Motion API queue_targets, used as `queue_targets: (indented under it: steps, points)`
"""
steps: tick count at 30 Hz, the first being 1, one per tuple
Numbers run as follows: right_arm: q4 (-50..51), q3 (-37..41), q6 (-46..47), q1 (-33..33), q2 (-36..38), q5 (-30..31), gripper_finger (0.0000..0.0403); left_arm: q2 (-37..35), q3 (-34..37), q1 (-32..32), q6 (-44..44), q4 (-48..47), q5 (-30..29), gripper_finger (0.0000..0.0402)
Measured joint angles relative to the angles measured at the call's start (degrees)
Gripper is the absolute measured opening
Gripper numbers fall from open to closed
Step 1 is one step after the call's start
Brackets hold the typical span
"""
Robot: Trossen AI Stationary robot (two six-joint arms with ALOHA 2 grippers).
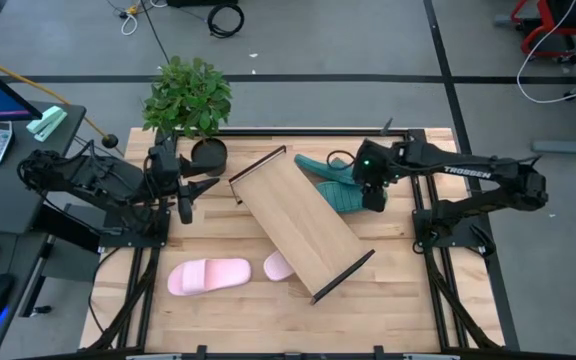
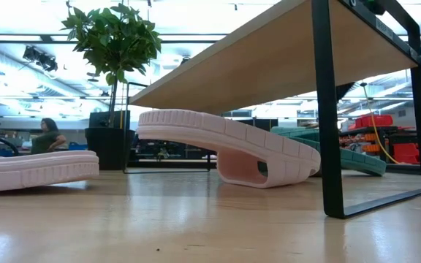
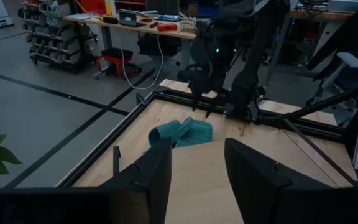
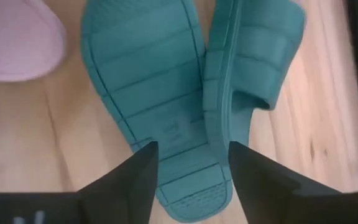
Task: Pick and place slides into the shelf
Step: Put the top green slide on the shelf
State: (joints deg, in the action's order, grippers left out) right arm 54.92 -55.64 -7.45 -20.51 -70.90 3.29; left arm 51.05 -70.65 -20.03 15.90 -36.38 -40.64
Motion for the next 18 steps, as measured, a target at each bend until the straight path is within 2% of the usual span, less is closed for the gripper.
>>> queue_targets:
  steps: [6, 13, 18]
  points:
    - [-1.05, 1.51, -2.24, 0.02, -4.69, 2.33, 0.0226, 0.00, -0.01, -0.02, 0.00, 0.00, -0.01, 0.0145]
    - [-4.10, 1.51, -3.35, -0.04, -8.92, 12.09, 0.0224, 0.00, -0.02, -0.02, 0.34, 0.00, 0.00, 0.0149]
    - [-5.62, 1.49, -4.65, -0.90, -10.43, 10.83, 0.0221, 0.00, -0.02, -0.02, 0.42, 0.00, -0.02, 0.0153]
